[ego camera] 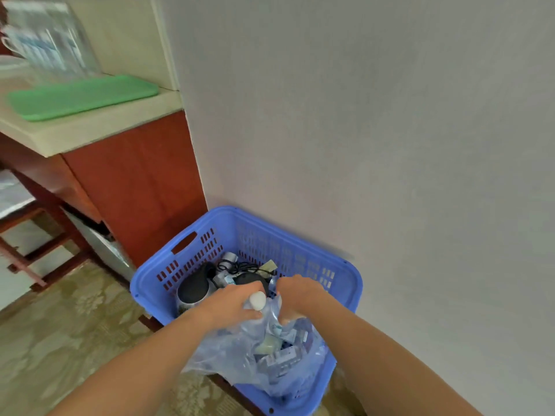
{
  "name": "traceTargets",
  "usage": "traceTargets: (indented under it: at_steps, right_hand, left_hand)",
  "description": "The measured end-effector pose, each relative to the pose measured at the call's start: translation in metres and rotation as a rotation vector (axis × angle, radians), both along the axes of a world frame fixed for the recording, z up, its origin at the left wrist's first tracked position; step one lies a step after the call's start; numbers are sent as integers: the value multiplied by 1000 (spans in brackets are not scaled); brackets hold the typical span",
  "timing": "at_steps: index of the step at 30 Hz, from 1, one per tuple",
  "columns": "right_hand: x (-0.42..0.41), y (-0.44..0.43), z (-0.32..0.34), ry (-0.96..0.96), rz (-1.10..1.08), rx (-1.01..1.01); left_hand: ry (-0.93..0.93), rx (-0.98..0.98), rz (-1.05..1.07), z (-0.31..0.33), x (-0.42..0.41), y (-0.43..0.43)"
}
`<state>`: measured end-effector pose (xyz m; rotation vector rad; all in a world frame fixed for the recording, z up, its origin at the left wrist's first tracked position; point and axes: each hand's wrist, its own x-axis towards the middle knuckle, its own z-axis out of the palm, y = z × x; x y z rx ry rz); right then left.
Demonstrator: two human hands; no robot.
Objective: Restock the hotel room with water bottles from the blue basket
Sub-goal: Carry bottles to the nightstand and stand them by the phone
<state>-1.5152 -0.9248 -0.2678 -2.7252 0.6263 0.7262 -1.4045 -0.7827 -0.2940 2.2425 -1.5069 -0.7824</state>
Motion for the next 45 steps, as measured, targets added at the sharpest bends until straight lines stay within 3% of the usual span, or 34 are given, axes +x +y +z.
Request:
traceTargets:
  at_steps: [8,16,26,33,45]
  right_hand:
    - [2,6,53,-113,-45,38]
    - [9,20,99,-365,-40,113]
    - [19,55,134,-673,-84,477]
    - [47,90,162,-800,26,517]
    - [73,194,200,-855,252,592]
  left_hand:
    - [19,-103,112,50,-2,20]
    - [-3,-271,266,100,-2,56]
    - [44,-482,479,145,-9,111]
    - [19,-569,659,176,-13,154]
    - [-117,-638,942,215,-42,265]
